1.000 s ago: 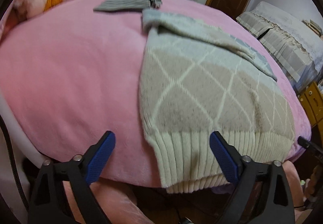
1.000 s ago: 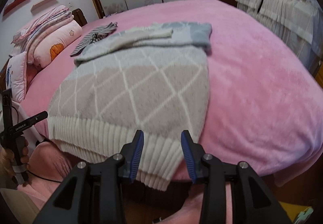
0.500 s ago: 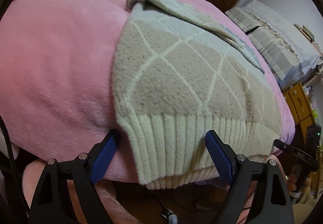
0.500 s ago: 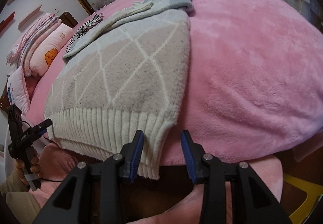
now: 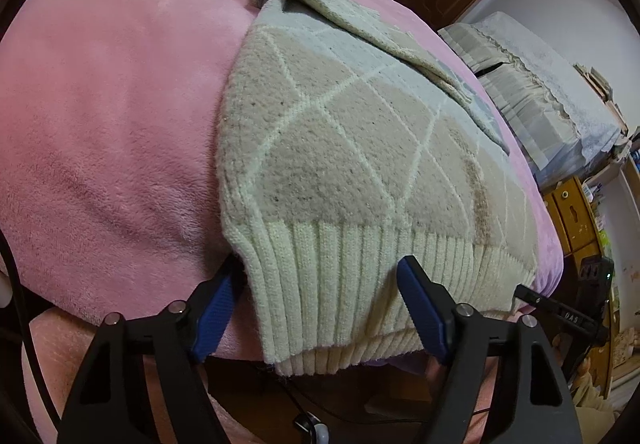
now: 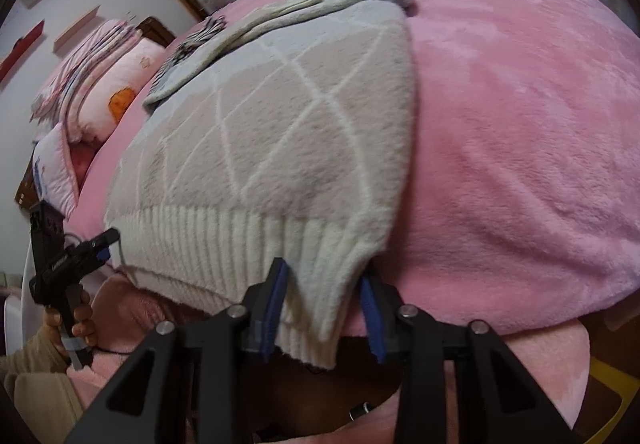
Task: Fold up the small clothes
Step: 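Grasp the ribbed hem with both tools, then lift the hem with both tools and fold it toward the collar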
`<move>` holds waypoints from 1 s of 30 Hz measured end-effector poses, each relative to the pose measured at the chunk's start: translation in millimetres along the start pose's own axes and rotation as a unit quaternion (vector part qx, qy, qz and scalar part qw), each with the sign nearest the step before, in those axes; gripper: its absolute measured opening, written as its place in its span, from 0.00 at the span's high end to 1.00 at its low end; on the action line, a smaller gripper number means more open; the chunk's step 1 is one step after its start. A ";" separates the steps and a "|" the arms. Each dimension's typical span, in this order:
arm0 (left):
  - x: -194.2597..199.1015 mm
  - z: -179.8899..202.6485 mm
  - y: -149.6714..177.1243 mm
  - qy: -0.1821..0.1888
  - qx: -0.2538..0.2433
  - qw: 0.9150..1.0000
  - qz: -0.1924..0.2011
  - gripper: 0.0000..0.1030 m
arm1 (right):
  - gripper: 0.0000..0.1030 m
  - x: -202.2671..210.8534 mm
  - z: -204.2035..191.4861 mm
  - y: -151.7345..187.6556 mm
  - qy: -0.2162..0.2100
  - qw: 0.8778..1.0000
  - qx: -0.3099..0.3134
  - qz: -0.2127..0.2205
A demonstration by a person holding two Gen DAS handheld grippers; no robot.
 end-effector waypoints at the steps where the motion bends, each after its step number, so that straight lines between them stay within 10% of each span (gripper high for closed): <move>1: -0.6 -1.1 -0.4 0.001 0.003 1.000 0.000 0.26 | 0.69 -1.3 -1.6 0.3 0.001 1.000 0.003 -0.002; 10: -8.3 11.0 1.9 -0.012 -0.025 0.999 -0.016 0.20 | 0.72 -5.1 -6.0 0.3 -0.013 1.000 0.000 -0.007; 17: -3.2 5.8 4.4 0.024 0.004 0.999 -0.021 0.81 | 0.90 -4.9 -12.3 3.2 -0.032 0.999 0.005 -0.008; 30: 37.5 29.3 -20.4 0.140 0.034 0.989 0.017 0.88 | 0.92 44.0 -38.7 -16.0 -0.040 0.996 0.058 0.054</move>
Point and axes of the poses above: each gripper's, at about its wrist camera, not at the fingertips, and x roughly against the way its jaws point, z to its right, y to its underside, the point moved 5 cm from there along -x, roughly the way its jaws point, and after that the axes turned 4 degrees about y, right-handed, at the moved point
